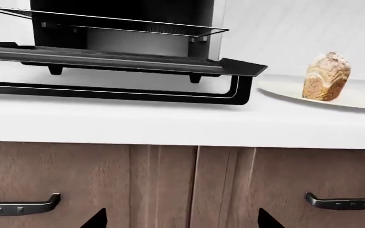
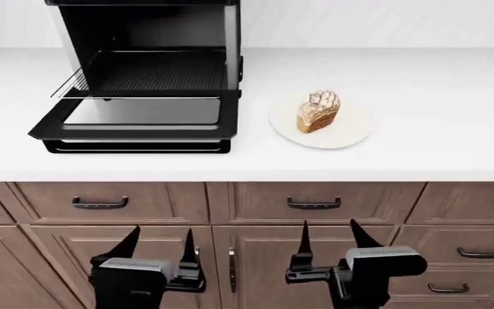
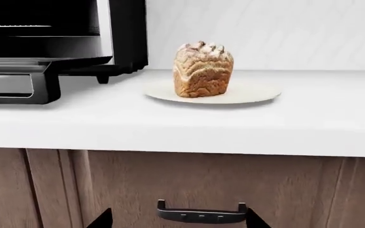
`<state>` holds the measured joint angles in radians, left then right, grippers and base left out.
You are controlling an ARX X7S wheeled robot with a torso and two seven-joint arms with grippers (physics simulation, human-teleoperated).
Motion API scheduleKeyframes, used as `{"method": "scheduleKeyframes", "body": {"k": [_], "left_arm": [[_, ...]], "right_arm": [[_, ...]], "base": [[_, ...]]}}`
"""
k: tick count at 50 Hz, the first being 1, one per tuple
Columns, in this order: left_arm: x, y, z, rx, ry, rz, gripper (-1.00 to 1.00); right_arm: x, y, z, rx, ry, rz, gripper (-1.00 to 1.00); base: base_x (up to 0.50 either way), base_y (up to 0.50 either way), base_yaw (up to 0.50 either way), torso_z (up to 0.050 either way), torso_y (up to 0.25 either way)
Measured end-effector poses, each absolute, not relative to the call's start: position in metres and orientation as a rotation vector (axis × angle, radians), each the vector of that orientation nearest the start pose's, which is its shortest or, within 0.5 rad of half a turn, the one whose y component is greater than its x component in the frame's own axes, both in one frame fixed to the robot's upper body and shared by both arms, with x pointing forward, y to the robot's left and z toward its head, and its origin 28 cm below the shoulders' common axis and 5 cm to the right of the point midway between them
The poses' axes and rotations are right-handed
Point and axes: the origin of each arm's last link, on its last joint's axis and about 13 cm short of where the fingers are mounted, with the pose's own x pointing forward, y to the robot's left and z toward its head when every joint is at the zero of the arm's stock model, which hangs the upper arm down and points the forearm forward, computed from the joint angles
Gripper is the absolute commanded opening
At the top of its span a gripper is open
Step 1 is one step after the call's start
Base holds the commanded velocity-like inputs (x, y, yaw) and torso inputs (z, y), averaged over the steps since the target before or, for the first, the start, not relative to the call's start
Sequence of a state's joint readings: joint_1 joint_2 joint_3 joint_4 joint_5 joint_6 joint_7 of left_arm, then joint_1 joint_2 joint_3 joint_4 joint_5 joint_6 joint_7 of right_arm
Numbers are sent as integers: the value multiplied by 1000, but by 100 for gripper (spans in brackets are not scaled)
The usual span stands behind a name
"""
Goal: Place the bread on the rack of the toaster oven.
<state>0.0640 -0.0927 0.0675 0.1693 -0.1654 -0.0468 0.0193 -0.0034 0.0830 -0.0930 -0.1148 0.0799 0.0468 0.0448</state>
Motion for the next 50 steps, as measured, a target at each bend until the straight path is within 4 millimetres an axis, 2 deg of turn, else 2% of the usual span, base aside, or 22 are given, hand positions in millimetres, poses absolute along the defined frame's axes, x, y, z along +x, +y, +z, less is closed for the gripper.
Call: {"method": "scheduleKeyframes", "body": {"k": [3, 14, 28, 43, 50], "left_arm": [[198, 210, 43, -100, -51, -123, 100], [206, 212, 84, -106, -5, -157, 100], [216, 202, 150, -77, 33, -271, 100], [222, 185, 226, -101, 77, -357, 100], [234, 182, 252, -64, 85, -381, 100]], "right_arm": [[210, -98, 42, 9, -67, 58, 100], [201, -116, 90, 6, -153, 50, 100], [181, -137, 143, -39, -263, 44, 100], [159, -152, 187, -74, -384, 40, 100], [148, -157, 199, -91, -432, 29, 100]], "base": [[0, 0, 0, 50, 0], [0, 0, 0, 0, 0], [0, 0, 0, 0, 0], [0, 0, 0, 0, 0], [0, 0, 0, 0, 0]]}}
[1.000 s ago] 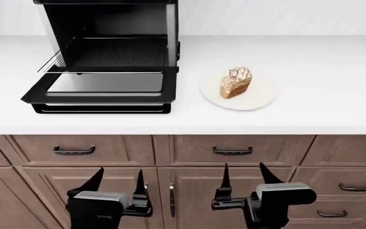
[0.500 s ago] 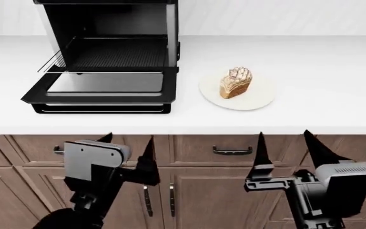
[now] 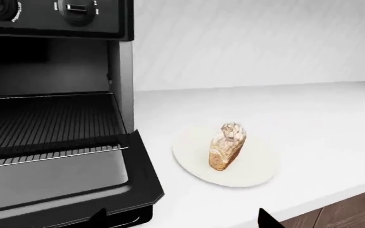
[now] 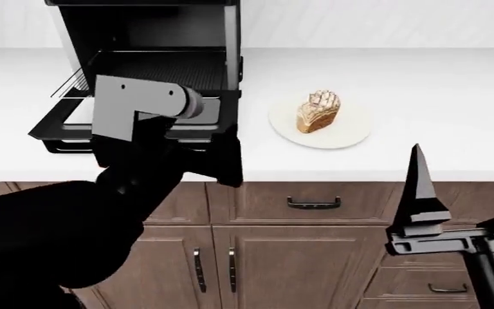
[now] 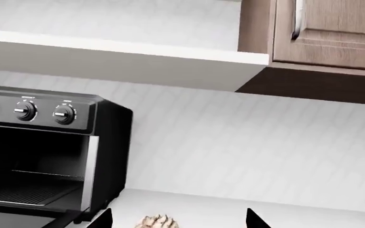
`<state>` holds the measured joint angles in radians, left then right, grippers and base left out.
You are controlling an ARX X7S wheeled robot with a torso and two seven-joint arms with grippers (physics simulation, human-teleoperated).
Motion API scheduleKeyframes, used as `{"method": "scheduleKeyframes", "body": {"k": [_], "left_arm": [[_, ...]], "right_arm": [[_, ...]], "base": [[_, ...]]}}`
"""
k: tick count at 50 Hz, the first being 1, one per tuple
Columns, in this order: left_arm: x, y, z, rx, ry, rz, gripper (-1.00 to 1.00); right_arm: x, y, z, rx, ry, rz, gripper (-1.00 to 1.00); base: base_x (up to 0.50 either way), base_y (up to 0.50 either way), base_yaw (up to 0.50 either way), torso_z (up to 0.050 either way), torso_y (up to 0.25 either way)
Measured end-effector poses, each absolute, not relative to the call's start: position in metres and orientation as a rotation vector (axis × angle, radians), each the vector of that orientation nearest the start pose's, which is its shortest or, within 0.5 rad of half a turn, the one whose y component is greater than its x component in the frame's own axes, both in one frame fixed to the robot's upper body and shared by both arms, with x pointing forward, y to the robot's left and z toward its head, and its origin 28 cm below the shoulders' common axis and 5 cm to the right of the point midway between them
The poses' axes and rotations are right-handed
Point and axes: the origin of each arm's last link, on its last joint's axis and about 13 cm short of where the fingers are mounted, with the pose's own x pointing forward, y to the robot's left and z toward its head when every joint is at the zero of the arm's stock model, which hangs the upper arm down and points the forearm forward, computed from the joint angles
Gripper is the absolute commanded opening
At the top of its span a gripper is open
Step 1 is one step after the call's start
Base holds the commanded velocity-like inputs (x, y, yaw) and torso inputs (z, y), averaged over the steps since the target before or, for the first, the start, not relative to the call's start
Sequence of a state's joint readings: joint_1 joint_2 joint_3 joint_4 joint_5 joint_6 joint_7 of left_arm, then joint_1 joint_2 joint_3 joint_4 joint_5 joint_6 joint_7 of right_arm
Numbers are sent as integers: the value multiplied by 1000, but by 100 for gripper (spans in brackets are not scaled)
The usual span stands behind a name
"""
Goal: Place the bread on the rack of the toaster oven.
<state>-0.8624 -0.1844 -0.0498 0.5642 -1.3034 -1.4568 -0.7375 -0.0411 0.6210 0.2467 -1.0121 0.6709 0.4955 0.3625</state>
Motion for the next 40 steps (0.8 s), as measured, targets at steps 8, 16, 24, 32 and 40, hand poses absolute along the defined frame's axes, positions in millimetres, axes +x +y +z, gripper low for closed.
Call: {"method": "scheduleKeyframes", "body": {"k": [8, 16, 24, 32, 40], "left_arm": [[240, 177, 277, -40, 85, -416, 100], [241, 173, 291, -24, 73, -437, 100], [242, 172, 298, -34, 69, -442, 100], [244, 174, 302, -61, 77, -426, 100], [244, 176, 303, -75, 82, -415, 100]], "right_arm": [[138, -161, 209, -91, -463, 25, 100], [134, -161, 214, -78, -460, 29, 100], [133, -160, 216, -80, -464, 41, 100], [131, -159, 217, -103, -480, 57, 100], [128, -159, 217, -115, -486, 68, 100]], "base": [[0, -56, 0, 0, 0], [-10, -500, 0, 0, 0], [249, -414, 0, 0, 0], [500, -47, 0, 0, 0], [500, -17, 0, 0, 0]]}}
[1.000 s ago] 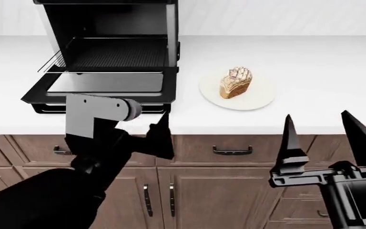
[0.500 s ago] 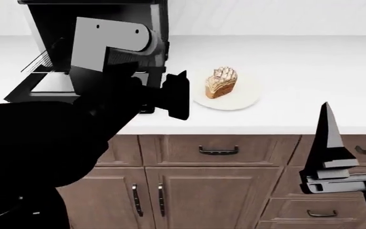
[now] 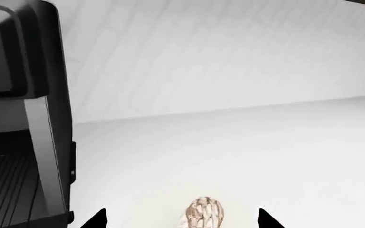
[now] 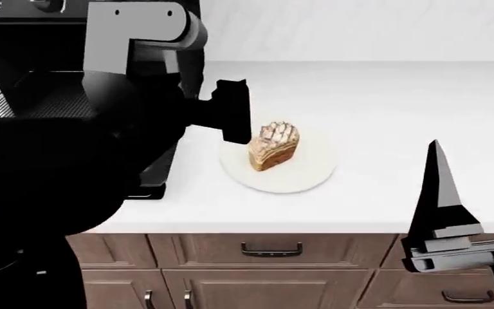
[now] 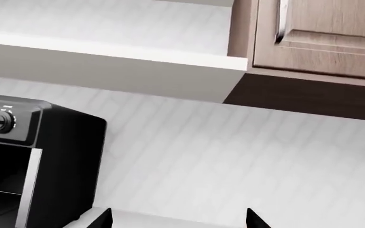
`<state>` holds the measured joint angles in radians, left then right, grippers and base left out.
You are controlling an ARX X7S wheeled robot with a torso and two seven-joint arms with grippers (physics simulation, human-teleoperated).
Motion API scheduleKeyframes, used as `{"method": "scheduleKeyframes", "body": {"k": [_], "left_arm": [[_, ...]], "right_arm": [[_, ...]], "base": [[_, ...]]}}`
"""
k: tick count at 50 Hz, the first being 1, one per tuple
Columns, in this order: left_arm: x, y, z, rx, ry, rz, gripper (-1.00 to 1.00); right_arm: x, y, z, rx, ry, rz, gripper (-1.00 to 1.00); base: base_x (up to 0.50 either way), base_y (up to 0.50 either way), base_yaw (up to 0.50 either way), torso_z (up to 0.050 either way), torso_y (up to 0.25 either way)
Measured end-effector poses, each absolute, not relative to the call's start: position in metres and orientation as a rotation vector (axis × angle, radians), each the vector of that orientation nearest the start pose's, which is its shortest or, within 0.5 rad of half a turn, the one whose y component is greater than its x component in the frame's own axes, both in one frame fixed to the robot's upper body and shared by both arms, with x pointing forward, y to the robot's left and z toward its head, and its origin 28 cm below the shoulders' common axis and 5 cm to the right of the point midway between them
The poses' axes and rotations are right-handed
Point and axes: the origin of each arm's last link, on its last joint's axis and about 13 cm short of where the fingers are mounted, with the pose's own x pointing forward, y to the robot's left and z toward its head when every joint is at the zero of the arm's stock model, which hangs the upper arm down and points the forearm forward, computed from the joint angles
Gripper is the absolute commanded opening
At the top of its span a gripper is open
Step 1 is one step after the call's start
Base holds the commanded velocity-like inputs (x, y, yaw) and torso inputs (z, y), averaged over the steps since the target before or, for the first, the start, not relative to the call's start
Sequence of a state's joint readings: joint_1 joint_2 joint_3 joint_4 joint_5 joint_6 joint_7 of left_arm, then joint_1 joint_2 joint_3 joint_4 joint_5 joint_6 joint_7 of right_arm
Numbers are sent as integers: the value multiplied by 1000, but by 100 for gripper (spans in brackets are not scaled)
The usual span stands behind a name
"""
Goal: Place the bread on the rack of the toaster oven.
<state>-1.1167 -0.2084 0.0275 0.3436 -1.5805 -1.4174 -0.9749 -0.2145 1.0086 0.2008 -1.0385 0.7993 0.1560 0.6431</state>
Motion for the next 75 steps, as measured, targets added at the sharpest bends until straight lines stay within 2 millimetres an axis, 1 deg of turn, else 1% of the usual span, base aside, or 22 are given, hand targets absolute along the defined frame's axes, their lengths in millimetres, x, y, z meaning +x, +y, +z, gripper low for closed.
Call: {"method": "scheduleKeyframes", "body": {"k": [14, 33, 41, 58, 64, 75], "left_arm": [[242, 173, 303, -67, 90, -433, 100], [242, 168, 302, -46, 84, -468, 100], [248, 164, 303, -30, 77, -494, 100], [260, 151, 292, 30, 123, -526, 100], [265, 147, 290, 51, 137, -525, 100], [267, 140, 286, 81, 158, -531, 100]], "right_arm": [[125, -160, 217, -117, -489, 70, 100], [125, -159, 218, -92, -497, 74, 100], [125, -158, 217, -84, -504, 83, 100], [125, -159, 211, -68, -510, 89, 100], [122, -162, 210, -59, -512, 89, 100], [120, -165, 207, -47, -514, 87, 100]], "base": [[500, -14, 0, 0, 1], [0, 0, 0, 0, 0], [0, 0, 0, 0, 0], [0, 0, 0, 0, 0], [0, 0, 0, 0, 0], [0, 0, 0, 0, 0]]}}
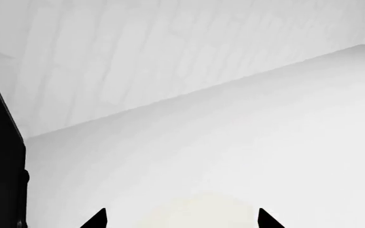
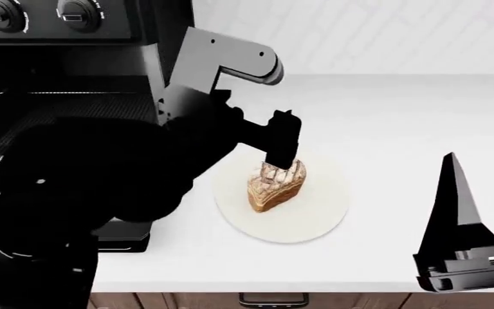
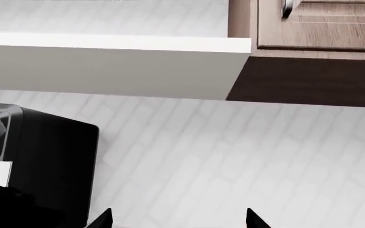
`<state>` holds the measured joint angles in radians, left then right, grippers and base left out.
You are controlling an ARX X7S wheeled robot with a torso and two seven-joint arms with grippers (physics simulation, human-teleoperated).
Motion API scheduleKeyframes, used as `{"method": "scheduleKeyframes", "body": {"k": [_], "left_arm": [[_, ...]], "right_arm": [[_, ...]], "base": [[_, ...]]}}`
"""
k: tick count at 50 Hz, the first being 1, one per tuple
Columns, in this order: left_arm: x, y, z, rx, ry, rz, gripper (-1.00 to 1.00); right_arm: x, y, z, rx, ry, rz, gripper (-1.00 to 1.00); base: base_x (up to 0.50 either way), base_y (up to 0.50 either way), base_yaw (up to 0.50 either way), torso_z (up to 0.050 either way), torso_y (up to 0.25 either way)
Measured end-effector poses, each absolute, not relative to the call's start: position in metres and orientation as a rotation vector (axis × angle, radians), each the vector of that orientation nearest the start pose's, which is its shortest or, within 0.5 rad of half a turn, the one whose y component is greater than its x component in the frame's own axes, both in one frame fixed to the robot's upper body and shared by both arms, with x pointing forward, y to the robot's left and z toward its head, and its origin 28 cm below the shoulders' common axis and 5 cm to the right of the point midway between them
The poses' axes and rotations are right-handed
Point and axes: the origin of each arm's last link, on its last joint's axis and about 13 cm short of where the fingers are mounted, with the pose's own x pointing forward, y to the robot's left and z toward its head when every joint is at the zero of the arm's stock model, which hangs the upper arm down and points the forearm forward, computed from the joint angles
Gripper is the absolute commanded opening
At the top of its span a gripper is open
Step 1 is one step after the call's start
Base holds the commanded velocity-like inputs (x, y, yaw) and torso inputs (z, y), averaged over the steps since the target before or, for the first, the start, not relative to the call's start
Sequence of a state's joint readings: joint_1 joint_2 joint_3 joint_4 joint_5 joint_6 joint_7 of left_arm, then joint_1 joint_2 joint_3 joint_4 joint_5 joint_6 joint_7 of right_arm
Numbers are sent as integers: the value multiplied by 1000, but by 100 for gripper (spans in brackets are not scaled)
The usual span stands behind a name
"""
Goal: Place the bread on the rack of the toaster oven.
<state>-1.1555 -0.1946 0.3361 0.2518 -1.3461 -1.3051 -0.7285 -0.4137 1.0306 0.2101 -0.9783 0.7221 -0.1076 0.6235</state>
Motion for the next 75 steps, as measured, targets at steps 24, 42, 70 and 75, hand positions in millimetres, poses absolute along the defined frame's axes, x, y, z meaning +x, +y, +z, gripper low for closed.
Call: {"method": "scheduleKeyframes", "body": {"k": [24, 42, 70, 75], "left_arm": [[266, 128, 266, 134, 229, -546, 100], [265, 125, 259, 153, 251, -547, 100], [278, 119, 245, 171, 284, -538, 100], [282, 117, 241, 178, 293, -537, 100]], "right_arm": [[116, -169, 206, -14, -549, 83, 100], [118, -169, 204, -8, -555, 86, 100], [112, -174, 204, 0, -551, 85, 100], [113, -173, 202, 1, -551, 85, 100]], "base": [[0, 0, 0, 0, 0], [0, 0, 0, 0, 0], [0, 0, 0, 0, 0], [0, 0, 0, 0, 0]]}}
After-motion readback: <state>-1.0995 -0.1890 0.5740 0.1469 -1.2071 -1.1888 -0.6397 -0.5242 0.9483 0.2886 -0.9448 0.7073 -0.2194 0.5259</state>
